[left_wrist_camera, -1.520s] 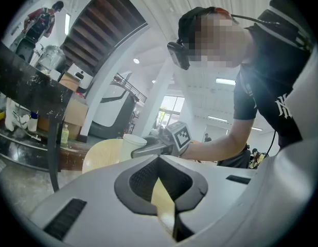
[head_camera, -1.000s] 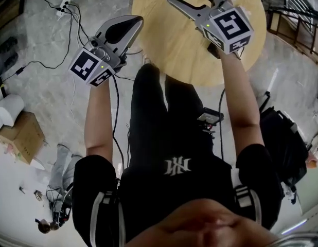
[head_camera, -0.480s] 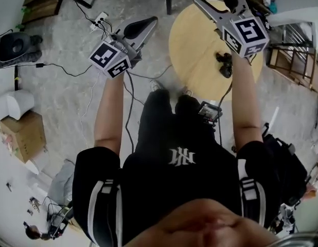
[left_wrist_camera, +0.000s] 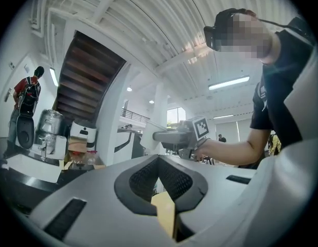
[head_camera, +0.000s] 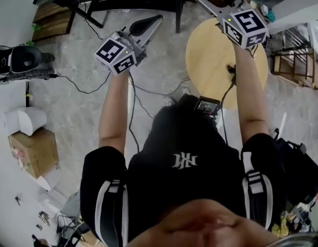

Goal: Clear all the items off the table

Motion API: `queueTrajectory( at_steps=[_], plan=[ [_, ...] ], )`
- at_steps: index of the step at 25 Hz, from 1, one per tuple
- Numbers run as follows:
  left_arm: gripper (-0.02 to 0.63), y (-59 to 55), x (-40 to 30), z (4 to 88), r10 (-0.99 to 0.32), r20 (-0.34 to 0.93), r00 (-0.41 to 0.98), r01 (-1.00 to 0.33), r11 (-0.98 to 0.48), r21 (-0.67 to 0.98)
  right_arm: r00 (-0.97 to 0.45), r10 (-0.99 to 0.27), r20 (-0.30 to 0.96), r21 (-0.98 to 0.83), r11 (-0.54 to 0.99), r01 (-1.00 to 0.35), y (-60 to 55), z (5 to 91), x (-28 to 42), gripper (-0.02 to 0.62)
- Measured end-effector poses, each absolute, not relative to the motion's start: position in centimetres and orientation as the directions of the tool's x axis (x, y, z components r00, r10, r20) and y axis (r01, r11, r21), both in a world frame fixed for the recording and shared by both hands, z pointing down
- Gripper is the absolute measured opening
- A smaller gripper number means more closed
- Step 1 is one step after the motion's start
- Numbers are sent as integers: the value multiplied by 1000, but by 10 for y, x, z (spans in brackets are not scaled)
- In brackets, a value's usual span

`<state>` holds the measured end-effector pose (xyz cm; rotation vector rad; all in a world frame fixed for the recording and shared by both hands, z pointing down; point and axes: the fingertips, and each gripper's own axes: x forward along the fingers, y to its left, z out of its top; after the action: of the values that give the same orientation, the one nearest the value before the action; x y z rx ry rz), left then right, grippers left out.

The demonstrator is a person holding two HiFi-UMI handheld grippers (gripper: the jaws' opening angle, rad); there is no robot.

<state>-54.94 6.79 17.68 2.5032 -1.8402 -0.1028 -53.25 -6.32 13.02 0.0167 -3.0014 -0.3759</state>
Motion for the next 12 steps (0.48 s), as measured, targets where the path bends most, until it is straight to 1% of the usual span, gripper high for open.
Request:
queueTrajectory(
  at_steps=[6, 12],
  plan=[
    [12, 46, -586, 171, -947, -37, 319, -947, -320, 37, -994, -24, 111, 253, 968, 5, -78, 129, -575, 302],
    [12, 1, -623, 175, -943, -6, 333, -942, -333, 25, -992, -31, 119, 228, 974, -3, -121, 151, -613, 302]
  ],
)
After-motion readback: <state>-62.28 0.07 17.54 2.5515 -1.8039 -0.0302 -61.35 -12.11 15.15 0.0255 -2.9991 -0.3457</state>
